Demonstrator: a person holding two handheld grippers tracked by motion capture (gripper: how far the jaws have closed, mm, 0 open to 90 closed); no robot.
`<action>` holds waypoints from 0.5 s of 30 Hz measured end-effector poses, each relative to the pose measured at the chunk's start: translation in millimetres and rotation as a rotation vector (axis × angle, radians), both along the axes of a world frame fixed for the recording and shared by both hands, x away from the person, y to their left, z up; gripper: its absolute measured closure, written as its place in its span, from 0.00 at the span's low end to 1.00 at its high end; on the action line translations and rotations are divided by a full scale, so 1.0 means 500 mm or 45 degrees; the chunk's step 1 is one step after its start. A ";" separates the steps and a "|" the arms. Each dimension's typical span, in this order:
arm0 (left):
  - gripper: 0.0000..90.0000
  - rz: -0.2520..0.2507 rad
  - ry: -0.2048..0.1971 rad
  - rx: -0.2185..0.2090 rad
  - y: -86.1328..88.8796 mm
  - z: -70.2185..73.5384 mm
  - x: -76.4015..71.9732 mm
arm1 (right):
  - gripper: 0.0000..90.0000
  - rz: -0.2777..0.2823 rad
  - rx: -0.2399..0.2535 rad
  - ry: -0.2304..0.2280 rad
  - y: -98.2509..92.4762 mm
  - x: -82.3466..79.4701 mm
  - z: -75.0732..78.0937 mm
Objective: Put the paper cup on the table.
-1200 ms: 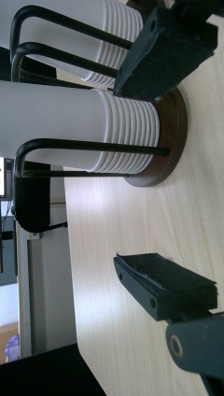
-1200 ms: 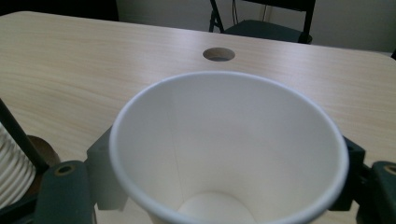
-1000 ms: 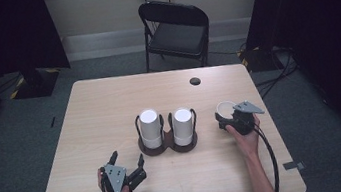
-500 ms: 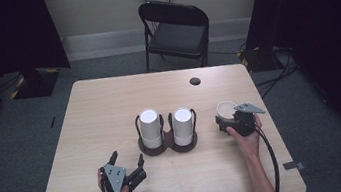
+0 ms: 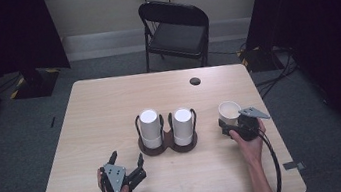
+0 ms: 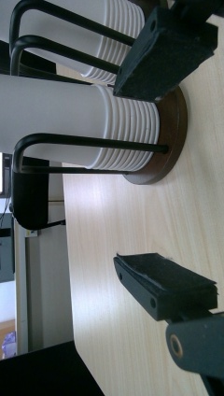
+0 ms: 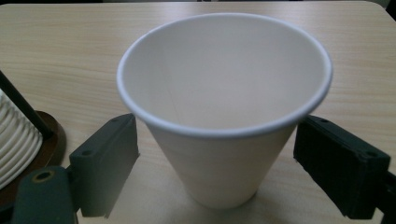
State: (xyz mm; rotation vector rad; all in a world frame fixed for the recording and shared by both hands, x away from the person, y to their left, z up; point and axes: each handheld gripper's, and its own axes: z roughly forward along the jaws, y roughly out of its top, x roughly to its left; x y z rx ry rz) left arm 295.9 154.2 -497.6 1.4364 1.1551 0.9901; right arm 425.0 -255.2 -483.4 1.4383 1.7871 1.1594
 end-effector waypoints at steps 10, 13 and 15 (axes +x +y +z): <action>0.17 0.006 0.018 -0.009 0.001 0.001 0.003 | 0.15 -0.049 0.031 -0.047 -0.001 -0.050 0.012; 0.17 0.006 0.025 -0.009 0.001 0.001 0.004 | 0.14 -0.033 0.030 -0.097 0.004 -0.069 0.029; 0.18 0.010 0.026 -0.010 0.001 0.001 0.004 | 0.14 -0.026 0.049 -0.117 0.009 -0.083 0.040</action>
